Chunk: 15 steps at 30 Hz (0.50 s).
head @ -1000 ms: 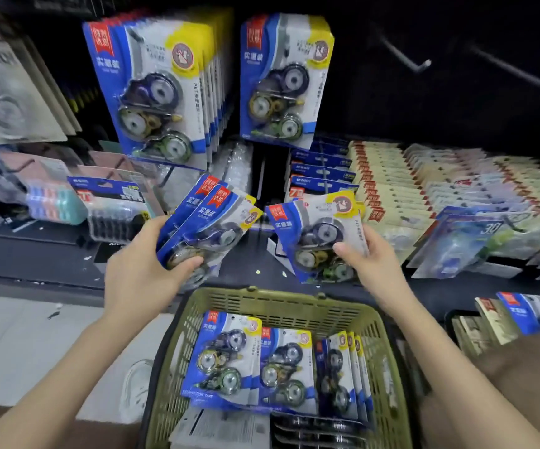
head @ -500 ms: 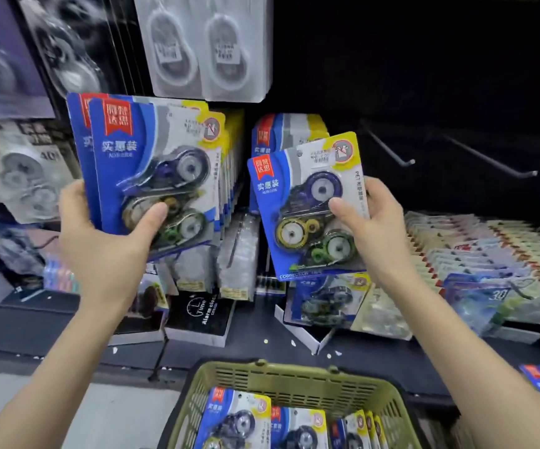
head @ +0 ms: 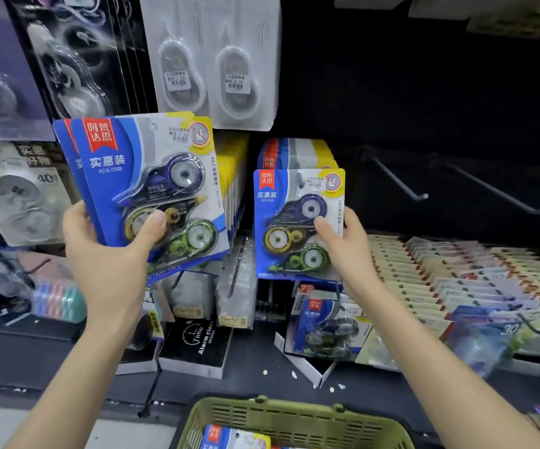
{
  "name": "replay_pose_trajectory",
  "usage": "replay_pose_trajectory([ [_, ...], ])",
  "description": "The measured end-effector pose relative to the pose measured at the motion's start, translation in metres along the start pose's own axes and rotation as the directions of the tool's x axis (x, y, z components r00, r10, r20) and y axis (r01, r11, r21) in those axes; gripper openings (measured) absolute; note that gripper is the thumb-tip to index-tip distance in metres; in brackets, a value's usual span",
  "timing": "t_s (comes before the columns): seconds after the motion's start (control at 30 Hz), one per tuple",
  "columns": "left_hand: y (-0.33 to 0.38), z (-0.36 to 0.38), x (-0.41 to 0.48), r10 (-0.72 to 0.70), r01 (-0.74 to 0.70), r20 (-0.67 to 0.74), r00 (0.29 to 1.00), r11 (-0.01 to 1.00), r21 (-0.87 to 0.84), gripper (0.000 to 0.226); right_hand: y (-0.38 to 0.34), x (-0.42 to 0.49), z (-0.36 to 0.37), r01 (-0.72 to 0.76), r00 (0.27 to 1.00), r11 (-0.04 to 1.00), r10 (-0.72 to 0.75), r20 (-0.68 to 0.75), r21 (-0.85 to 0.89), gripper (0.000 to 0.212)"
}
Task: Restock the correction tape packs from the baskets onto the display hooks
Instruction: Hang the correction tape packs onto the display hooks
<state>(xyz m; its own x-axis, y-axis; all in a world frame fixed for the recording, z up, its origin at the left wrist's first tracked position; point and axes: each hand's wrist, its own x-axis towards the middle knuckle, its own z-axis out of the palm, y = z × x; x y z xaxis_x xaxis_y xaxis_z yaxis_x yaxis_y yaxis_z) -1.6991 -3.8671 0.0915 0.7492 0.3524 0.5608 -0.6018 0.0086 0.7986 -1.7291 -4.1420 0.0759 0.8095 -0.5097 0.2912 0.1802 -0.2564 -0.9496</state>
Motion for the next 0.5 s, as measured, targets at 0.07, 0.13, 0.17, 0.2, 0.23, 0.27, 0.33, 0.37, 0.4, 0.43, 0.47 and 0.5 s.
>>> replay_pose_trajectory([
  [0.07,-0.002,0.001,0.002,-0.006,0.006,0.008,1.000,1.000,0.001,0.051,0.008,0.013,0.010,0.011,1.000,0.998,-0.011,-0.005,-0.067,0.040],
  [0.13,-0.003,0.004,0.003,-0.014,0.014,0.013,1.000,1.000,-0.001,0.051,0.014,0.025,0.018,0.030,0.999,0.989,-0.032,-0.013,-0.142,0.053],
  [0.17,-0.004,0.005,0.004,-0.027,0.027,0.015,1.000,1.000,-0.008,0.051,0.017,0.031,0.021,0.028,0.999,0.984,-0.033,-0.025,-0.177,0.059],
  [0.2,-0.005,0.006,0.005,-0.040,0.040,0.019,0.999,0.999,-0.016,0.050,0.019,0.035,0.023,0.019,0.999,0.977,-0.028,-0.041,-0.213,0.064],
  [0.23,-0.005,0.007,0.007,-0.051,0.052,0.025,0.998,0.998,-0.020,0.050,0.022,0.038,0.025,0.015,0.998,0.968,-0.029,-0.055,-0.250,0.068],
  [0.27,-0.006,0.008,0.008,-0.059,0.060,0.035,0.998,0.998,-0.022,0.051,0.026,0.040,0.026,0.012,0.997,0.961,-0.031,-0.064,-0.277,0.070],
  [0.33,-0.005,0.009,0.008,-0.071,0.072,0.055,0.996,0.997,-0.026,0.052,0.029,0.040,0.027,-0.002,0.998,0.944,-0.021,-0.064,-0.330,0.071],
  [0.37,-0.004,0.010,0.008,-0.076,0.078,0.064,0.995,0.996,-0.030,0.052,0.029,0.040,0.026,-0.022,0.998,0.916,-0.007,-0.069,-0.400,0.071],
  [0.4,-0.004,0.010,0.007,-0.087,0.090,0.075,0.993,0.995,-0.041,0.052,0.026,0.039,0.025,-0.058,0.995,0.867,0.013,-0.094,-0.494,0.072],
  [0.43,-0.003,0.011,0.006,-0.109,0.114,0.085,0.990,0.992,-0.060,0.053,0.023,0.035,0.022,-0.104,0.989,0.808,0.025,-0.142,-0.579,0.074],
  [0.47,-0.002,0.010,0.006,-0.132,0.140,0.095,0.987,0.987,-0.078,0.057,0.019,0.030,0.020,-0.133,0.980,0.770,0.008,-0.198,-0.624,0.074],
  [0.5,-0.002,0.009,0.005,-0.153,0.163,0.107,0.982,0.982,-0.092,0.059,0.013,0.020,0.018,-0.130,0.970,0.772,-0.029,-0.239,-0.622,0.071],
])
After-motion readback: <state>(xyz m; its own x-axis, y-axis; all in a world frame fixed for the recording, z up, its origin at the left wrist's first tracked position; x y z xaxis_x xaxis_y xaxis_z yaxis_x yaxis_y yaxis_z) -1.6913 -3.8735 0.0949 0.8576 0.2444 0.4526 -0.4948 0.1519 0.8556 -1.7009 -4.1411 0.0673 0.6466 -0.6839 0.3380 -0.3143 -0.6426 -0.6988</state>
